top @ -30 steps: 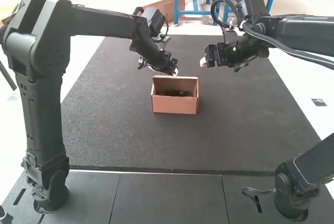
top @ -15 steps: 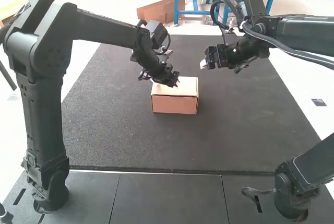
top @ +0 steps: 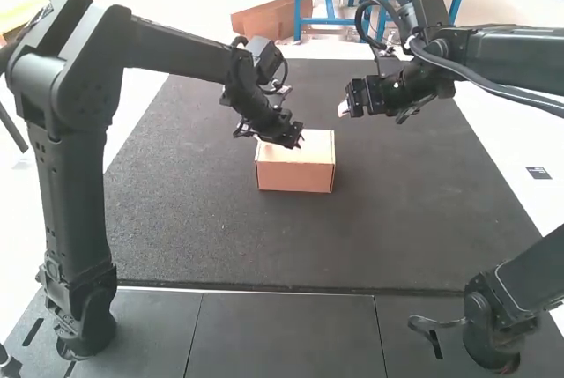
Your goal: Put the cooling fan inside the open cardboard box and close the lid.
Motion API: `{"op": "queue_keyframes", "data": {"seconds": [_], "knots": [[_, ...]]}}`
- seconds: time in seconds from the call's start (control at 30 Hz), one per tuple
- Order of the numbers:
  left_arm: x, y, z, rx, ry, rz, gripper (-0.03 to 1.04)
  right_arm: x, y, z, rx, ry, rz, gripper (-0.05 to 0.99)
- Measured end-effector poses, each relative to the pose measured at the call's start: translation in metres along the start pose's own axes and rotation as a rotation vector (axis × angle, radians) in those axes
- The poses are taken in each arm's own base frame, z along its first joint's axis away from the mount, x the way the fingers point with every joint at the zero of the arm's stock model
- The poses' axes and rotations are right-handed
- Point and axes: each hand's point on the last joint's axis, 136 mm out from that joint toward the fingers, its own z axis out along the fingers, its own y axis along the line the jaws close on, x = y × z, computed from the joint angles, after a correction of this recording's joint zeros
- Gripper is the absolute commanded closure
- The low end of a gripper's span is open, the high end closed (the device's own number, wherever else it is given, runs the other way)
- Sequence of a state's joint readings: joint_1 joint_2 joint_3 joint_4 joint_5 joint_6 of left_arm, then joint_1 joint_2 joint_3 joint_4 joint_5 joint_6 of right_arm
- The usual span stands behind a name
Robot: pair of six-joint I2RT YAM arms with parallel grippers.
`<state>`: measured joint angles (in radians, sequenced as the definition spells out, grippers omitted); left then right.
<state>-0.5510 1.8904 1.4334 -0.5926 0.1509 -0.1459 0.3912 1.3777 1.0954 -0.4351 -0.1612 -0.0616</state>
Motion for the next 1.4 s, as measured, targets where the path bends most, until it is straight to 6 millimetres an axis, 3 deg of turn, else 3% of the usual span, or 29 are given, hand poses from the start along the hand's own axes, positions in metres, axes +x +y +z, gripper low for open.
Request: {"op": "queue_keyframes", "data": {"seconds": [0.1, 0.3, 0.4, 0.53, 0.7, 0.9, 1.1, 1.4], "knots": [[-0.025, -0.004, -0.015, 0.006, -0.064, 0.009, 0.04, -0.003, 0.0, 0.0, 0.0, -0.013, -0.001, 0.03], [-0.085, -0.004, -0.095, -0.002, -0.29, 0.022, 0.04, -0.021, 0.003, -0.019, -0.001, -0.095, -0.006, 0.03], [-0.096, 0.004, -0.131, -0.022, -0.369, 0.012, 0.04, -0.03, 0.005, -0.032, 0.002, -0.138, -0.012, 0.03], [-0.1, 0.009, -0.157, -0.044, -0.423, 0.008, 0.04, -0.039, -0.001, -0.051, 0.038, -0.192, -0.01, 0.03], [-0.085, 0.008, -0.169, -0.054, -0.457, 0.026, 0.04, -0.048, -0.018, -0.082, 0.109, -0.298, 0.037, 0.03], [-0.068, 0.008, -0.193, -0.076, -0.592, 0.053, 0.04, -0.035, -0.021, -0.114, 0.141, -0.399, 0.054, 0.03], [-0.036, 0.008, -0.228, -0.113, -0.698, 0.068, 0.04, -0.012, -0.022, -0.126, 0.16, -0.429, 0.062, 0.03], [0.016, 0.026, -0.261, -0.279, -0.891, 0.107, 0.04, 0.015, -0.02, -0.145, 0.173, -0.516, 0.057, 0.03]]}}
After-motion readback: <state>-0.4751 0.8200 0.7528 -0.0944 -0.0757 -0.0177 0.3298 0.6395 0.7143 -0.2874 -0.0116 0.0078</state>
